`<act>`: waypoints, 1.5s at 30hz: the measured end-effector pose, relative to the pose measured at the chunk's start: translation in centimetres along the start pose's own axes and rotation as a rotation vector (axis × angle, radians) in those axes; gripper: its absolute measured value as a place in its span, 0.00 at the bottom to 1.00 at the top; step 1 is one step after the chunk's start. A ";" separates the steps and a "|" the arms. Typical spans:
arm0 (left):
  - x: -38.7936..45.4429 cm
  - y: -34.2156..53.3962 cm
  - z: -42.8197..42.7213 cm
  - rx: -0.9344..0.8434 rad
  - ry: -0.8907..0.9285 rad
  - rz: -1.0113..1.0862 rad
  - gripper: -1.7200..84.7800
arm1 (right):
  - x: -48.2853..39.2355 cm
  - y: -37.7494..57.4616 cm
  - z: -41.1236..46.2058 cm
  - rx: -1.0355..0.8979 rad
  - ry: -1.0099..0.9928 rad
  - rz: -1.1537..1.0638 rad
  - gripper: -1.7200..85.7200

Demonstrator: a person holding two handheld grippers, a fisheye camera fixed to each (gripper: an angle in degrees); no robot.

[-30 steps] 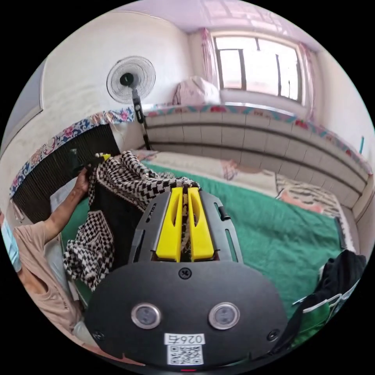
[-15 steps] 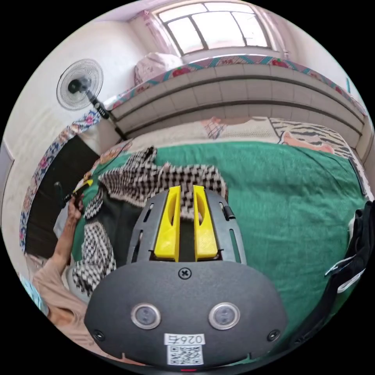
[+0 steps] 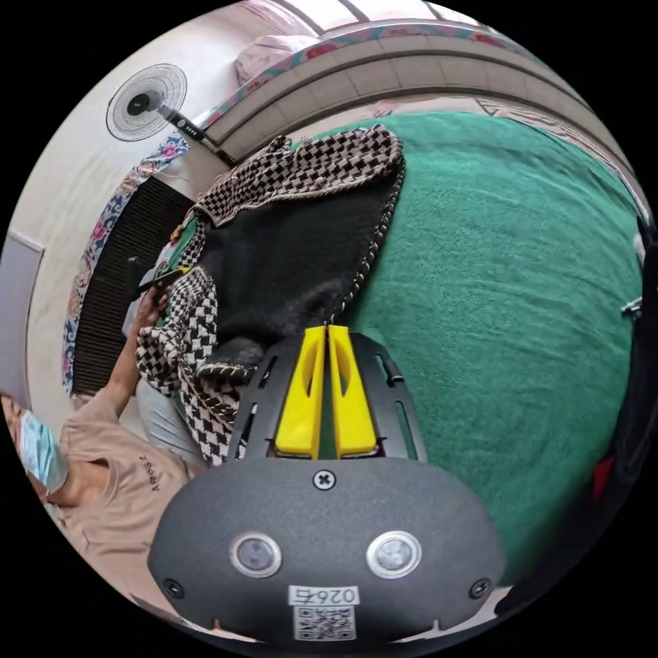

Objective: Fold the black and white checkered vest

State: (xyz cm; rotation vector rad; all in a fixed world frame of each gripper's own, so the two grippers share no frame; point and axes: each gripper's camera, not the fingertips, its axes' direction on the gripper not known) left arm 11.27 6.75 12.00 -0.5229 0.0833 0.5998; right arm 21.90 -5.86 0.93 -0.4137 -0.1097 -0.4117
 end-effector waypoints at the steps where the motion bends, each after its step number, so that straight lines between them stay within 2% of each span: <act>1: -0.4 0.8 -0.7 0.029 0.013 -0.050 0.09 | -0.8 0.1 -2.9 0.045 0.050 0.014 0.02; 4: -1.6 4.0 -2.2 0.126 0.087 -0.174 0.10 | -3.2 2.5 -10.5 0.155 0.128 0.035 0.02; 7: -1.0 6.4 -4.8 0.212 0.130 -0.244 0.11 | -6.4 6.5 -14.8 0.097 0.137 -0.021 0.03; 10: 2.9 7.8 -7.8 0.263 0.069 -0.167 0.14 | -9.1 10.8 -17.3 0.036 -0.010 -0.070 0.05; 13: 8.6 9.4 -8.7 0.276 0.038 -0.031 0.14 | -11.4 12.4 -20.5 0.079 -0.203 -0.098 0.09; 15: 12.1 10.1 -7.7 0.213 0.063 0.047 0.16 | -13.1 11.5 -21.5 0.087 -0.259 -0.114 0.11; 16: 14.5 10.6 -6.5 0.171 0.075 0.087 0.21 | -14.3 10.2 -21.1 0.060 -0.256 -0.121 0.13; 17: 15.7 10.9 -5.8 0.156 0.071 0.110 0.23 | -15.6 8.5 -19.8 -0.009 -0.242 -0.133 0.14; 19: 20.5 11.1 -1.8 0.063 -0.010 0.250 0.28 | -16.7 6.0 -16.8 -0.167 -0.223 -0.142 0.10; 20: 21.7 10.9 -0.6 0.008 -0.026 0.312 0.28 | -17.2 4.9 -15.8 -0.240 -0.245 -0.150 0.08; 21: 23.5 10.3 1.7 -0.116 -0.085 0.396 0.23 | -17.4 4.5 -16.0 -0.256 -0.260 -0.144 0.07; 22: 24.4 9.8 1.7 -0.150 -0.108 0.425 0.13 | -17.7 4.3 -18.5 -0.236 -0.299 -0.140 0.06; 25: 23.7 9.0 -1.6 -0.170 0.003 0.442 0.09 | -19.2 7.5 -30.9 -0.072 -0.369 -0.185 0.04; 28: 19.6 8.3 -3.0 -0.194 0.104 0.330 0.08 | -15.8 11.7 -39.7 0.005 -0.244 -0.101 0.04; 31: 15.5 7.7 -2.1 -0.190 0.215 0.189 0.08 | -5.9 13.6 -39.4 -0.089 -0.109 0.149 0.03; 33: 14.4 7.8 -1.2 -0.201 0.254 0.143 0.09 | -1.8 15.5 -38.9 -0.094 -0.100 0.247 0.02; 37: 14.0 8.8 -1.3 -0.177 0.298 0.126 0.09 | -0.3 18.5 -40.5 0.003 -0.242 0.216 0.02; 41: 14.5 9.6 -2.9 -0.147 0.259 0.147 0.09 | -1.0 16.8 -39.4 -0.024 -0.286 0.158 0.10; 44: 15.0 9.7 -5.6 0.001 0.177 0.129 0.11 | -2.3 15.0 -36.6 -0.096 -0.329 0.108 0.12; 45: 15.0 9.5 -6.5 0.047 0.166 0.122 0.12 | -2.7 14.8 -35.8 -0.126 -0.313 0.097 0.09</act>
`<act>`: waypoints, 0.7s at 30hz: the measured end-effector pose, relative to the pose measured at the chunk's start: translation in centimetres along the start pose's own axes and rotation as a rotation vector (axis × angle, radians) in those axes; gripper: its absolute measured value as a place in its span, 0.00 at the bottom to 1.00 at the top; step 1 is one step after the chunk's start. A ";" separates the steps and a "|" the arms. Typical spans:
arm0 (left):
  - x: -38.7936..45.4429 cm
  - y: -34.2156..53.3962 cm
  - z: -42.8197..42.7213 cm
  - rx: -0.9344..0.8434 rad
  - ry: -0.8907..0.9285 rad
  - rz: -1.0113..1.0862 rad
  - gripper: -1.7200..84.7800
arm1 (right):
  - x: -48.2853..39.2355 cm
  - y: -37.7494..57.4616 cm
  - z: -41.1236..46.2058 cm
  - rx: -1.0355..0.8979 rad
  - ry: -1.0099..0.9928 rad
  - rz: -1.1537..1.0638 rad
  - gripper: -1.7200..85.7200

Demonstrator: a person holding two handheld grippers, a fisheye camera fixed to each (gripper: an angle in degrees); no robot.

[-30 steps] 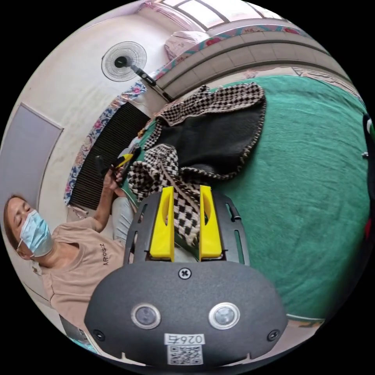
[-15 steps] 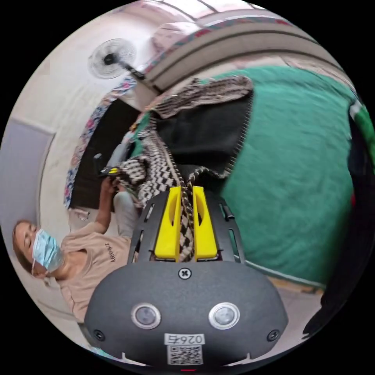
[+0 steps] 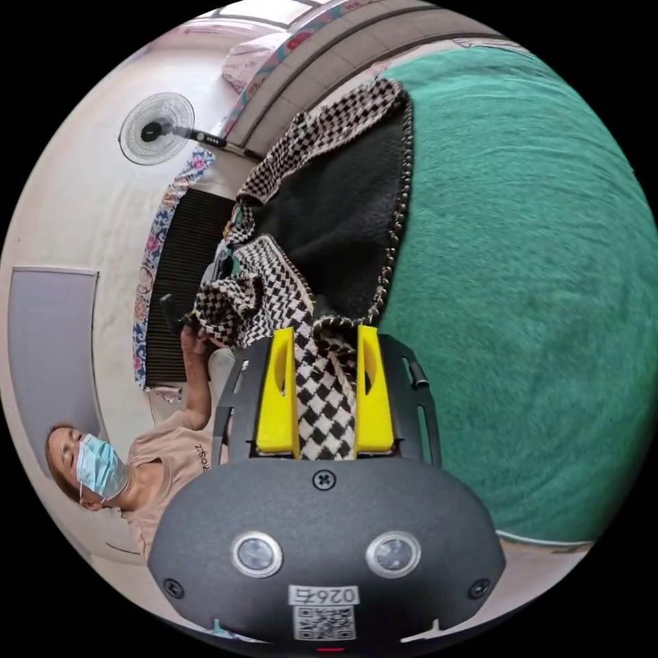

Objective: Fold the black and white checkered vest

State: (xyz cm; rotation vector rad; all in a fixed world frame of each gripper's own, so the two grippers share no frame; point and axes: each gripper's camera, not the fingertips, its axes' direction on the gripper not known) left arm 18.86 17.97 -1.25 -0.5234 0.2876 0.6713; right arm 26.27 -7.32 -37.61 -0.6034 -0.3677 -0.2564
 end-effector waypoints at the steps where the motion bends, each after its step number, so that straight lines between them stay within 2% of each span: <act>1: 0.0 -0.3 -0.5 0.015 0.018 -0.001 0.12 | -0.6 -0.3 1.8 -0.072 0.057 -0.046 0.04; 3: -0.1 -0.7 -1.2 0.012 0.057 0.000 0.10 | -0.5 0.6 2.9 -0.128 0.165 -0.045 0.02; 7: 0.1 -0.6 -4.0 0.154 0.011 0.042 0.02 | 1.3 8.9 -2.9 0.117 0.170 -0.076 0.01; 9: 1.0 -0.4 -5.8 0.292 -0.066 0.065 0.01 | 0.2 15.1 -7.2 0.363 0.189 -0.153 0.01; 11: 2.6 0.0 -7.7 0.469 -0.158 0.114 0.01 | -4.5 26.2 -12.3 0.773 0.169 -0.413 0.01; 12: 3.9 0.1 -8.5 0.582 -0.205 0.171 0.01 | -5.8 29.2 -13.0 0.875 0.182 -0.487 0.01; 14: 5.7 -0.2 -8.9 0.738 -0.237 0.282 0.01 | -9.2 38.5 -11.9 1.296 0.346 -0.639 0.01; 16: 6.6 -3.0 -7.9 0.802 -0.146 0.398 0.01 | -9.4 40.4 -8.8 1.440 0.416 -0.758 0.01; 18: 5.3 -7.3 -5.6 0.701 -0.033 0.344 0.03 | -8.1 36.9 -6.4 1.323 0.445 -0.755 0.01; 20: 2.9 -12.1 -1.8 0.500 0.010 0.238 0.02 | -4.8 28.5 -1.0 1.049 0.611 -0.651 0.01; 21: 1.0 -15.1 1.2 0.356 0.000 0.138 0.01 | -3.5 26.5 0.7 1.002 0.645 -0.644 0.01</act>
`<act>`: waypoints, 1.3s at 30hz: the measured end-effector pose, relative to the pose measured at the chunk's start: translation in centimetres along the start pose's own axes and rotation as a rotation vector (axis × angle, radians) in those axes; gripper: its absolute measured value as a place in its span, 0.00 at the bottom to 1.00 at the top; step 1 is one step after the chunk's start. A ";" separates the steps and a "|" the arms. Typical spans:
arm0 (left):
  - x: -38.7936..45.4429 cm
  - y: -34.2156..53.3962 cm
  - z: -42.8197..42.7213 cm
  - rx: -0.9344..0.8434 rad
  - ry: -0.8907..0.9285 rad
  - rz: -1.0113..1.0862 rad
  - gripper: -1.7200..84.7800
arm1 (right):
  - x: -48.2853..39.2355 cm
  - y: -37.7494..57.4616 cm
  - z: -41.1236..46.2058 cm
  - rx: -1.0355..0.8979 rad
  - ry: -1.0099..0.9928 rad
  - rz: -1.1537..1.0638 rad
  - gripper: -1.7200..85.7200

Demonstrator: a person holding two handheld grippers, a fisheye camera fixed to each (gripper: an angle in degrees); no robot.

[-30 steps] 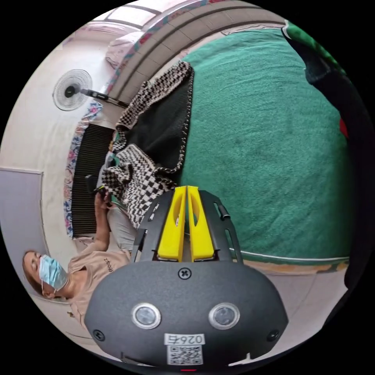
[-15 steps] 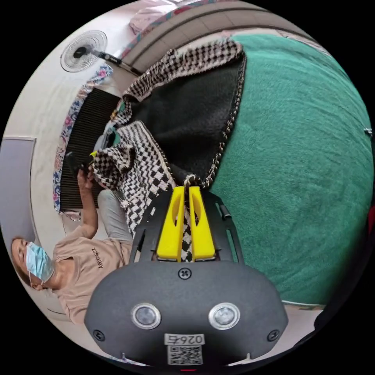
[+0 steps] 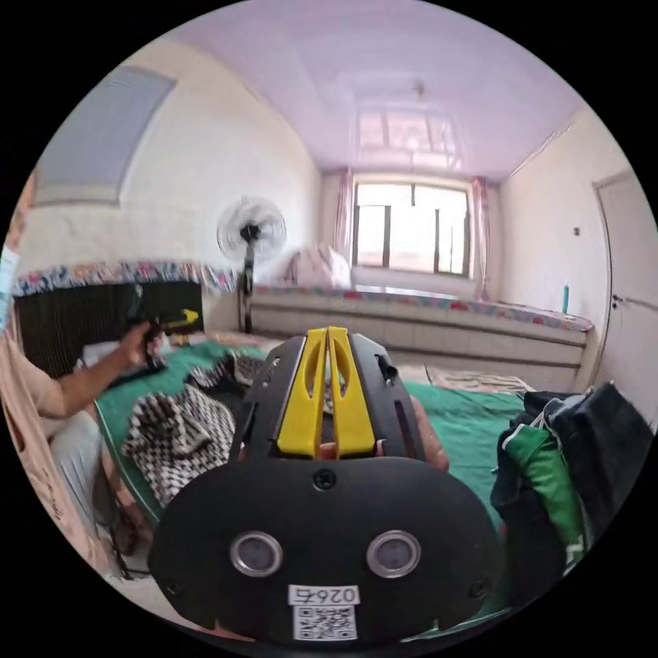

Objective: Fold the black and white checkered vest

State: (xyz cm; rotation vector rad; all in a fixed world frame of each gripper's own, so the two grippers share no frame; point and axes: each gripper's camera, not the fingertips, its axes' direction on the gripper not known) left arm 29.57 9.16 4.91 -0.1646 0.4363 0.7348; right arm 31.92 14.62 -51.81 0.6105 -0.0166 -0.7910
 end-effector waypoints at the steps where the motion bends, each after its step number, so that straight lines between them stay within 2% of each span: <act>1: -2.1 -0.9 3.7 -0.138 -0.025 -0.059 0.01 | 0.4 2.8 5.2 -0.078 -0.029 -0.021 0.01; 3: -5.2 -1.2 7.8 -0.253 -0.088 -0.141 0.01 | 2.3 7.3 13.0 -0.218 -0.102 0.017 0.01; 5: -7.6 -0.9 10.4 -0.283 -0.160 -0.193 0.01 | 4.9 14.4 21.4 -0.346 -0.125 0.054 0.01; 8: -10.6 -0.6 13.8 -0.383 -0.275 -0.229 0.01 | 6.3 22.7 28.4 -0.436 -0.184 -0.005 0.01; 10: -12.0 -0.9 15.5 -0.441 -0.370 -0.216 0.02 | 6.2 27.3 32.9 -0.551 -0.140 -0.062 0.01; 14: -13.6 -2.1 17.3 -0.472 -0.320 -0.218 0.06 | 3.4 39.2 41.8 -0.708 0.095 -0.396 0.01; 20: -16.4 -2.9 20.4 -0.516 -0.208 -0.280 0.18 | 3.3 52.2 50.1 -0.771 0.144 -0.557 0.07; 27: -20.2 -3.6 21.3 -0.509 -0.076 -0.392 0.21 | 6.7 60.5 53.7 -0.814 0.126 -0.584 0.07; 31: -21.8 -3.7 22.3 -0.517 -0.105 -0.437 0.21 | 9.8 62.7 55.2 -0.853 0.073 -0.505 0.04; 34: -22.1 -3.6 21.9 -0.497 -0.104 -0.455 0.19 | 11.8 62.4 55.9 -0.890 0.069 -0.439 0.02; 39: -23.0 -2.3 20.6 -0.491 -0.118 -0.455 0.20 | 15.7 58.4 53.5 -0.812 0.044 -0.327 0.01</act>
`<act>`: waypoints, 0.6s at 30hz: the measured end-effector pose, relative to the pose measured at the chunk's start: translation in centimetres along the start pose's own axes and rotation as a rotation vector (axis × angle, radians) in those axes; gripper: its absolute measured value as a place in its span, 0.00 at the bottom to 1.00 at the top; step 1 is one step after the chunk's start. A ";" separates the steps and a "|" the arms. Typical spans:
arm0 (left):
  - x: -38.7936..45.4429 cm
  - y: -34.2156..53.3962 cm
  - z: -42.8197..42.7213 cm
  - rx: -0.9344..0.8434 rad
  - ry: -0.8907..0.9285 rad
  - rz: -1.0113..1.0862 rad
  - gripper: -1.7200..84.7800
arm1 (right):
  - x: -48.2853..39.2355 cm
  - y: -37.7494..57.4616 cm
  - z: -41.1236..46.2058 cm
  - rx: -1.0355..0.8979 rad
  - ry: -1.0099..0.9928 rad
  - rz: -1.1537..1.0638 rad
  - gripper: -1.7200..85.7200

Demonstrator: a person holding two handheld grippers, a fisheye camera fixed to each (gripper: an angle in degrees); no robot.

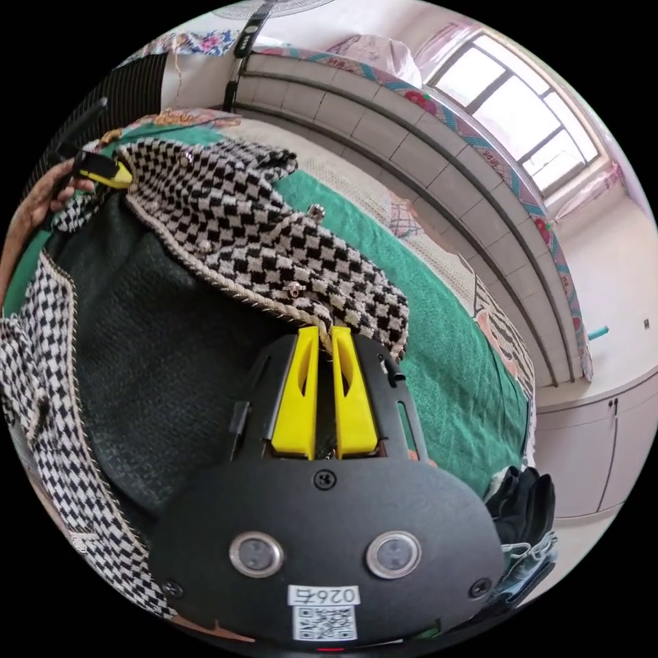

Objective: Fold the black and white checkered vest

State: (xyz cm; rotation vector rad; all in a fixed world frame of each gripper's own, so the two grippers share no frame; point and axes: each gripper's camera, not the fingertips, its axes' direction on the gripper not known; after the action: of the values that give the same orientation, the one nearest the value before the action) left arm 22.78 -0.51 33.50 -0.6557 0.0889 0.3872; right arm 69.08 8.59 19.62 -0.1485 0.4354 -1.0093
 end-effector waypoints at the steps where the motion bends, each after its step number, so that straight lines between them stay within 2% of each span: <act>1: -0.5 0.3 -0.1 0.010 0.019 -0.009 0.21 | 1.7 0.0 -1.6 0.034 -0.029 0.033 0.01; 5: -1.4 0.8 -0.1 0.034 0.043 -0.019 0.21 | 8.9 -1.0 -8.0 0.153 -0.205 0.188 0.01; 8: -1.5 0.2 0.5 0.033 0.018 -0.034 0.21 | 12.6 -2.8 -11.8 0.185 -0.264 0.251 0.01; 11: -1.0 -1.3 1.3 0.010 -0.085 -0.029 0.20 | 13.8 -4.5 -14.9 0.181 -0.253 0.256 0.01; 12: -0.9 -1.5 1.3 -0.006 -0.167 -0.036 0.14 | 13.8 -4.7 -15.5 0.181 -0.245 0.252 0.01; 14: -0.7 -1.3 0.2 0.010 -0.139 0.013 0.09 | 14.0 -4.5 -17.7 0.186 -0.214 0.244 0.01; 18: -1.3 2.2 -5.0 0.121 0.070 0.158 0.06 | 13.9 -1.2 -21.9 0.245 -0.197 0.234 0.01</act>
State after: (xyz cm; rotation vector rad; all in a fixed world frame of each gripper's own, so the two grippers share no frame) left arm 20.93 -2.36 28.55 -0.5439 0.2302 0.5067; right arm 65.25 -2.05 -3.79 0.0231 0.1429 -0.8011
